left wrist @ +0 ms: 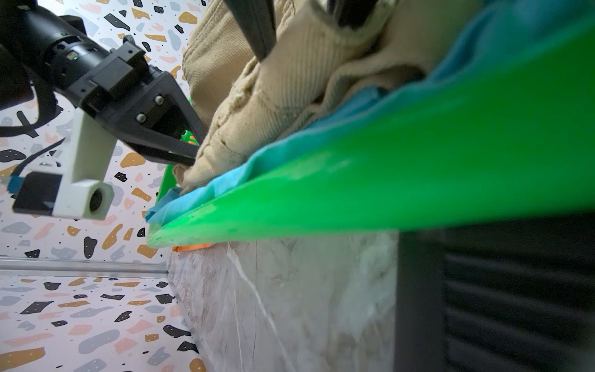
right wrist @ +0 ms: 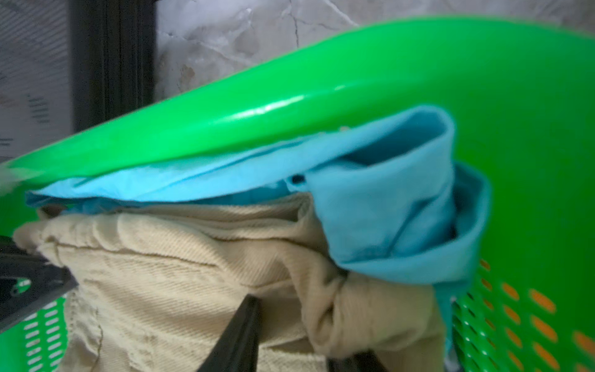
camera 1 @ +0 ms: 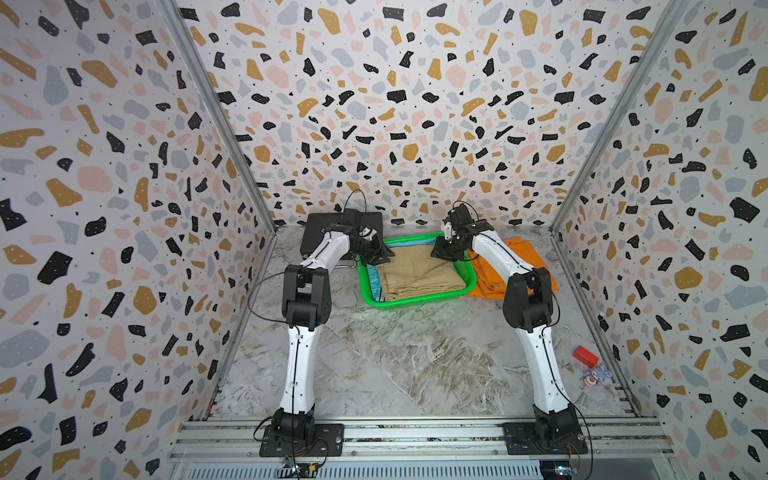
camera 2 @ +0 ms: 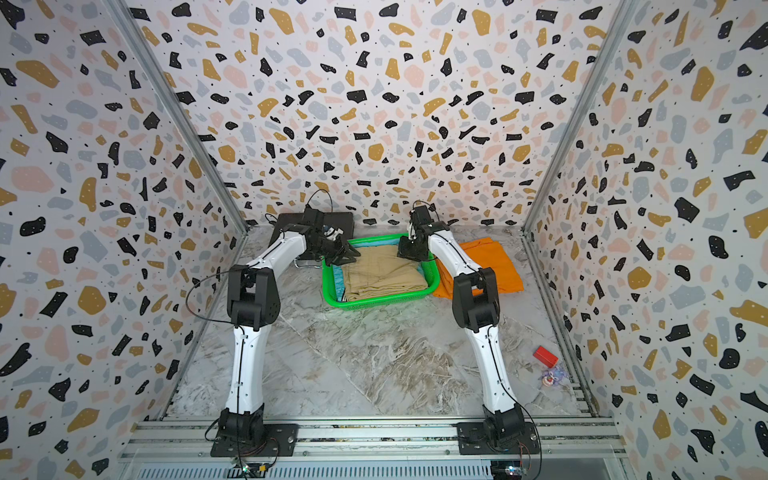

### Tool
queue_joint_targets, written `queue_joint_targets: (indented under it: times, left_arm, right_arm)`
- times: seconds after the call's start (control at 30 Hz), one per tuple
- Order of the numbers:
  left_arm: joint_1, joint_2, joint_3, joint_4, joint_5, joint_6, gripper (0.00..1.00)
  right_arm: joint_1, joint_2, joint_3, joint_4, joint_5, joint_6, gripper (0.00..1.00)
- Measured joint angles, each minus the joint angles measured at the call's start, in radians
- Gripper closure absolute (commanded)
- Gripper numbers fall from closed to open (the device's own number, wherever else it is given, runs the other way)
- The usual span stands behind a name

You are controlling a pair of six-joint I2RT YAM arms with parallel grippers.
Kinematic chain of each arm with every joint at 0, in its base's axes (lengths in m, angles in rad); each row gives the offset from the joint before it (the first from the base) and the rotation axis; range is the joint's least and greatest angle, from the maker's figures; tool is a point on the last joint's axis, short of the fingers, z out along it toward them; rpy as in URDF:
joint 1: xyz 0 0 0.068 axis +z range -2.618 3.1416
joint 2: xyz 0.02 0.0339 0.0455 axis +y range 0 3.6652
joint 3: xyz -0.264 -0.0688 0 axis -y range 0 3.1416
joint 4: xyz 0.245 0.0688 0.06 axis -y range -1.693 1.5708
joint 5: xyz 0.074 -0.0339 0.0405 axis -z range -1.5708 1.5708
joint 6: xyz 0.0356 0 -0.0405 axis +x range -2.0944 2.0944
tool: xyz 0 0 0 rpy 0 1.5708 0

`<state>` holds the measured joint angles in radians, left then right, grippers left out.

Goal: Put the folded long pants in the basket
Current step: Place the long pant in the basket, then move the long pant to the center of the board.

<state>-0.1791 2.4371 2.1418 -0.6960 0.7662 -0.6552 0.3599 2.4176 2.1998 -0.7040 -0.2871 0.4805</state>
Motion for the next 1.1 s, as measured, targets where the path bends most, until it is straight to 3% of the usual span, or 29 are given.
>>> queue_joint_targets:
  times: [0.2,0.37,0.63,0.77,0.87,1.1]
  left_arm:
    - [0.017,0.074,0.120,-0.093,0.064,0.058,0.65]
    - [0.031,0.138,0.245,-0.197,0.105,0.112,0.61]
    - [0.075,0.174,0.332,-0.270,0.142,0.148,0.58]
    - [0.094,0.174,0.335,-0.272,0.141,0.155,0.58]
    - [0.104,0.169,0.327,-0.275,0.141,0.159,0.57]
    - [0.111,0.017,0.176,-0.240,0.047,0.173,0.41]
  right_arm:
    - [0.010,-0.198,-0.394,0.222,0.015,0.091,0.63]
    - [0.045,-0.289,-0.590,0.376,0.039,0.176,0.63]
    - [0.104,-0.320,-0.622,0.395,0.075,0.254,0.60]
    - [0.146,-0.336,-0.646,0.407,0.108,0.293,0.54]
    - [0.178,-0.336,-0.640,0.398,0.127,0.300,0.44]
    - [0.140,-0.373,-0.606,0.328,0.101,0.254,0.19]
